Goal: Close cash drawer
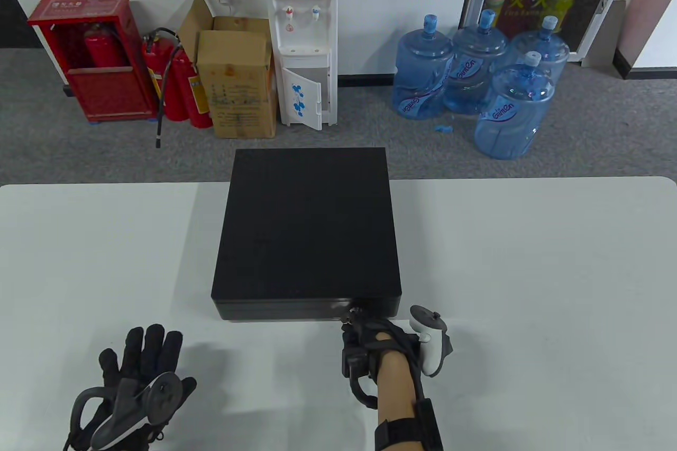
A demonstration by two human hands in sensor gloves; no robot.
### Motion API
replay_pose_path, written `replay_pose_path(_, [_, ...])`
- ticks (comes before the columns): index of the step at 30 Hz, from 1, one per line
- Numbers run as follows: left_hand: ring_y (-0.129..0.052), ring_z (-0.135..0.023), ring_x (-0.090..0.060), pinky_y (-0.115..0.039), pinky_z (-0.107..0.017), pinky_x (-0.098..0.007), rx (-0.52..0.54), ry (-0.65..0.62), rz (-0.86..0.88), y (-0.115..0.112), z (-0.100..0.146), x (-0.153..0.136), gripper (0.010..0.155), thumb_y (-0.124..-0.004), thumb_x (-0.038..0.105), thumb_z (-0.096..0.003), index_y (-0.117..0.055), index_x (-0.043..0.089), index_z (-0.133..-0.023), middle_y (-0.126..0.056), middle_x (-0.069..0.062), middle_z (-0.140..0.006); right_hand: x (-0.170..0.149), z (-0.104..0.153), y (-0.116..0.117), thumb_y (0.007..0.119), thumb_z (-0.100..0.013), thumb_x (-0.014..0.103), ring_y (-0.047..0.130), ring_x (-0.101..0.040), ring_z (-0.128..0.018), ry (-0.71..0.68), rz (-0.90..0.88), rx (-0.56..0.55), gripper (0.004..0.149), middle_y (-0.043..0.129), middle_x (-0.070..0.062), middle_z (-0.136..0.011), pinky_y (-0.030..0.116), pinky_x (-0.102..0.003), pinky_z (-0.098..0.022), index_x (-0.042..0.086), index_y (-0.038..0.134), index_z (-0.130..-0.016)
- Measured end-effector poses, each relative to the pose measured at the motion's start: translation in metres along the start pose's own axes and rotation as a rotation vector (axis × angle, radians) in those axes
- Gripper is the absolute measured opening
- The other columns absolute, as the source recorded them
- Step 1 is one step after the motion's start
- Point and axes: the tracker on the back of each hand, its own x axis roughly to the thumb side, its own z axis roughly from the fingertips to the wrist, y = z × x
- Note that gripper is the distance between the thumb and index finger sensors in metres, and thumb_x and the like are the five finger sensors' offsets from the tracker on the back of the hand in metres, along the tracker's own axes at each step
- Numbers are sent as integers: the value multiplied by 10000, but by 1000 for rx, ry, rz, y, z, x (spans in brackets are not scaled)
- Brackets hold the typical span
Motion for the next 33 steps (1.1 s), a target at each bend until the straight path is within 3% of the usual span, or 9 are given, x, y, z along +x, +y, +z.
replay_pose_path(16, [-253,-1197,-460,-306,-753,-754,-11,0,1,-2,0,0,845,-452,695,-507,-148,275,-1175,-230,-135,-1292,-1,0,-1,723,-429,439,1006,-44,-255,-21,8,42,414,959,-32,-646,920,-335,-319,271,906,-760])
replay_pose_path(25, [-256,-1196,-462,-307,-753,-753,-13,1,7,-2,1,0,845,-452,695,-506,-150,275,-1175,-234,-135,-1290,12,23,-3,757,-429,452,1003,-41,-222,-112,71,15,409,982,-33,-609,921,-334,-291,253,929,-743])
replay_pose_path(33, [-256,-1196,-463,-308,-753,-753,-8,-1,12,-2,1,-1,845,-452,695,-506,-150,275,-1175,-233,-134,-1291,16,42,-12,810,-401,490,994,-56,-221,-199,148,-74,410,996,-19,-586,909,-353,-292,253,953,-703])
